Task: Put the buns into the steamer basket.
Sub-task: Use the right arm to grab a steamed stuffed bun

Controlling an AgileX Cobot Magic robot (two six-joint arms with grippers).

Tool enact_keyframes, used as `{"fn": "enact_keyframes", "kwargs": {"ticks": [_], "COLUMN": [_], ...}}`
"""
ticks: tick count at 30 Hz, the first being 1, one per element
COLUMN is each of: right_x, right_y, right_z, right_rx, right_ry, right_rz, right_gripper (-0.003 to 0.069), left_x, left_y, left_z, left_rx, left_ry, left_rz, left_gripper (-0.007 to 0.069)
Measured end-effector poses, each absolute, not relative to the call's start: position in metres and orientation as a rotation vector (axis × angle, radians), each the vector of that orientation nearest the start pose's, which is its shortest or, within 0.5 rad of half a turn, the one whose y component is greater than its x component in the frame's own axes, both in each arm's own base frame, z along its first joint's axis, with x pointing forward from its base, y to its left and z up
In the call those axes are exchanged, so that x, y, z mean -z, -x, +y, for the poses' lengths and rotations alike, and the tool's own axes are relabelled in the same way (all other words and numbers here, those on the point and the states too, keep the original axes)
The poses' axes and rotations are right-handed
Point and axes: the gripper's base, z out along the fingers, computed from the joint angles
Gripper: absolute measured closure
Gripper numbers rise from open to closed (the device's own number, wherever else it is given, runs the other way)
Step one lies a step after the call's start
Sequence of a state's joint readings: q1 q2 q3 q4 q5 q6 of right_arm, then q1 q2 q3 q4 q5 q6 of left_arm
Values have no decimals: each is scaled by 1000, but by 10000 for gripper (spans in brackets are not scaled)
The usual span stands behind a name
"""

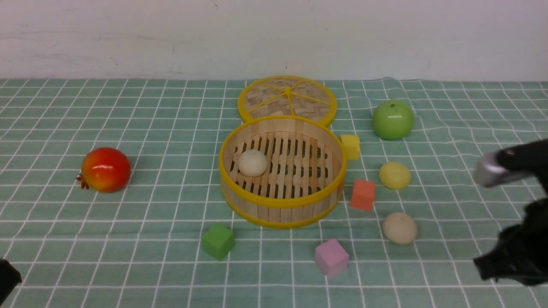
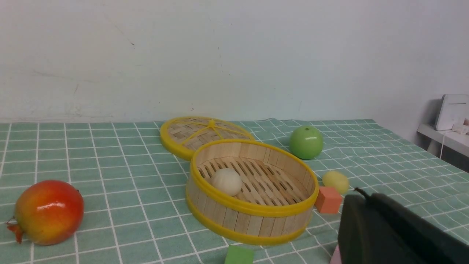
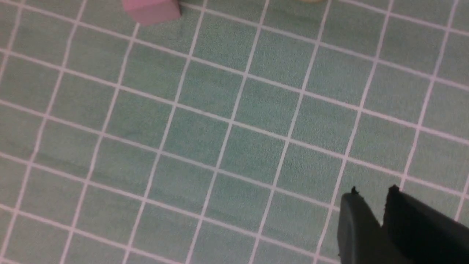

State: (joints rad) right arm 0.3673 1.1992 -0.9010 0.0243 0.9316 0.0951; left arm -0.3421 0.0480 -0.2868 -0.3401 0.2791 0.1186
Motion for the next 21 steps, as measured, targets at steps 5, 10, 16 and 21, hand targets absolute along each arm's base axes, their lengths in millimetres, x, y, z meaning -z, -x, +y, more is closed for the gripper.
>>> {"fn": "enact_keyframes", "kwargs": {"ticks": [5,10,16,21], "right_x": [-268,-245,-221,-204], "right_y": [-263,-310,-343,-360], "right_z": [99,103,110,106], "right_rx": [-134,-150,-169,-191], "right_ry": [392,320,284,219], "right_rz": [2758,2804,2823,2792], "right_gripper": [533,510,415,363], "left_x": [-282,-282,-282,-282], "left_y": [-36,-36,-36,-36], "left_z": [-22,-22,-22,-22], "left_rx": [511,511,511,511], "left_ry": [-176,-176,-176,-176], "left_rz": [1520,1520,1520,1520], "left_gripper": [638,638,634,634]}}
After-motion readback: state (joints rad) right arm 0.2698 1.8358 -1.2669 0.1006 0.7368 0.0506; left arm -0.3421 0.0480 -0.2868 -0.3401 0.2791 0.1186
